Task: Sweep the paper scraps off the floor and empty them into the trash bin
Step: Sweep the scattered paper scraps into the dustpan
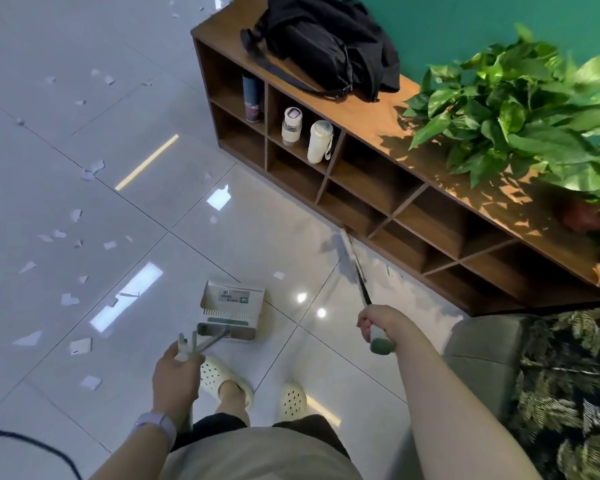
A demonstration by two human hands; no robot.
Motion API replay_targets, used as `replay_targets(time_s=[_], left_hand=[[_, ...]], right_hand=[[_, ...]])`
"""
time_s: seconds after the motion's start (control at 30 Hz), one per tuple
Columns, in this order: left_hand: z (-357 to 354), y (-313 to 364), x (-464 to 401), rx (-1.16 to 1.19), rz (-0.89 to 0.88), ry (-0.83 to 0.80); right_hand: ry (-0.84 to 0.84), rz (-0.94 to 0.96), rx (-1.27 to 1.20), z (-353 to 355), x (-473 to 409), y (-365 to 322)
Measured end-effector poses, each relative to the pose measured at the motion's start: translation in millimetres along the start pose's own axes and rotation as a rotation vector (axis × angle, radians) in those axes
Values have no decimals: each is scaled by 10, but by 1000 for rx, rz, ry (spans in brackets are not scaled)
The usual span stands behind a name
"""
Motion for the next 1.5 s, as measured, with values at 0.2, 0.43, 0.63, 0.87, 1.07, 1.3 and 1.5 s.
replay_targets(time_s=[0.2, 0.43, 0.63, 0.87, 1.07, 1.3, 1.5], left_hand=[[485, 70, -201, 43, -94, -95], [912, 60, -498, 2, -33, -127], [1123, 59, -637, 72, 53, -67], [1293, 84, -662, 183, 99, 77], [1146, 110, -653, 250, 110, 152], [1026, 303, -542, 313, 112, 153], [1059, 266, -599, 258, 125, 147]], right_hand=[[10, 31, 391, -717, -285, -499], [-281, -27, 793, -2210, -168, -505], [-542, -148, 564, -2951, 239, -579], [-548, -134, 242, -2805, 602, -404], [-326, -171, -150, -2191, 776, -250], [23, -78, -43, -1786, 665, -79], [23, -133, -20, -1908, 536, 2]])
Point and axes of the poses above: each hand's wrist, its own x-axis away from the middle knuckle, its own z-axis out of the back of the hand, y = z × x, the point moved 4 cm from there along -x, towards the middle knuckle, and after that the axes turned 5 degrees about -y, right-handed, at the moved point
